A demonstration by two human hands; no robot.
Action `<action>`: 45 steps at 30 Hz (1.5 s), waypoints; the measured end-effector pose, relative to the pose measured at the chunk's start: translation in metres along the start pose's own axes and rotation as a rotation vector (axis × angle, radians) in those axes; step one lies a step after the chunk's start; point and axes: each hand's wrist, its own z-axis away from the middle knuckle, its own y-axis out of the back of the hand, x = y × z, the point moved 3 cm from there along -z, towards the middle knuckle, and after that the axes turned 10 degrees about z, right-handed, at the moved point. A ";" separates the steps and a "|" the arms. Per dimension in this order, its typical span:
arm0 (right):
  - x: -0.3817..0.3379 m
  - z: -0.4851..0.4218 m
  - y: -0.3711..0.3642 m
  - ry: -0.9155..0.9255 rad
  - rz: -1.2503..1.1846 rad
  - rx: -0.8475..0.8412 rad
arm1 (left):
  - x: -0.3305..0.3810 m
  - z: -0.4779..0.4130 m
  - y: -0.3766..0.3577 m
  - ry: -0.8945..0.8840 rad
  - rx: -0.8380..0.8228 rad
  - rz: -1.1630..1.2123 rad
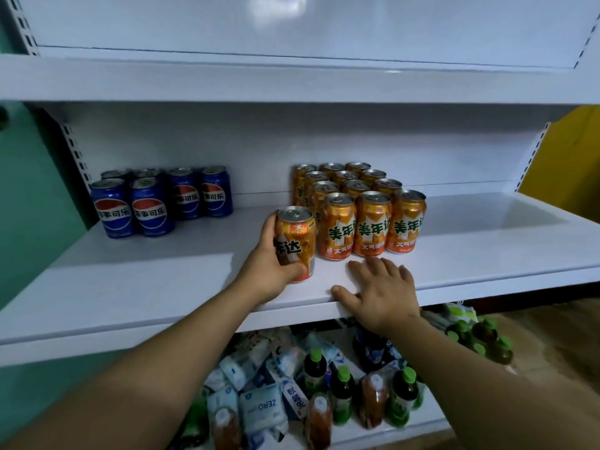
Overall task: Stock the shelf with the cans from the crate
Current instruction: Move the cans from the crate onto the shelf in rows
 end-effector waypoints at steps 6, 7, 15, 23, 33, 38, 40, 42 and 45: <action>0.001 -0.003 -0.005 -0.028 -0.026 0.060 | -0.012 -0.047 -0.003 -0.015 0.111 -0.014; 0.001 -0.003 -0.006 -0.031 -0.027 0.067 | -0.013 -0.055 -0.003 -0.019 0.122 -0.038; 0.001 -0.001 -0.006 -0.036 -0.050 0.079 | -0.022 -0.095 -0.007 -0.066 0.153 -0.051; 0.002 -0.006 -0.015 -0.071 -0.084 0.208 | -0.031 -0.131 0.001 -0.102 0.179 -0.097; 0.002 -0.006 -0.019 -0.065 -0.147 0.329 | -0.045 -0.153 0.008 -0.082 0.165 -0.195; 0.003 -0.005 -0.021 -0.071 -0.167 0.341 | -0.058 -0.161 0.012 0.047 0.251 -0.351; 0.004 -0.006 -0.022 -0.071 -0.169 0.342 | -0.053 -0.159 0.009 0.036 0.277 -0.349; 0.004 -0.006 -0.023 -0.070 -0.175 0.363 | -0.051 -0.162 0.009 0.035 0.305 -0.365; 0.004 -0.005 -0.024 -0.066 -0.178 0.383 | -0.051 -0.168 0.010 0.041 0.330 -0.401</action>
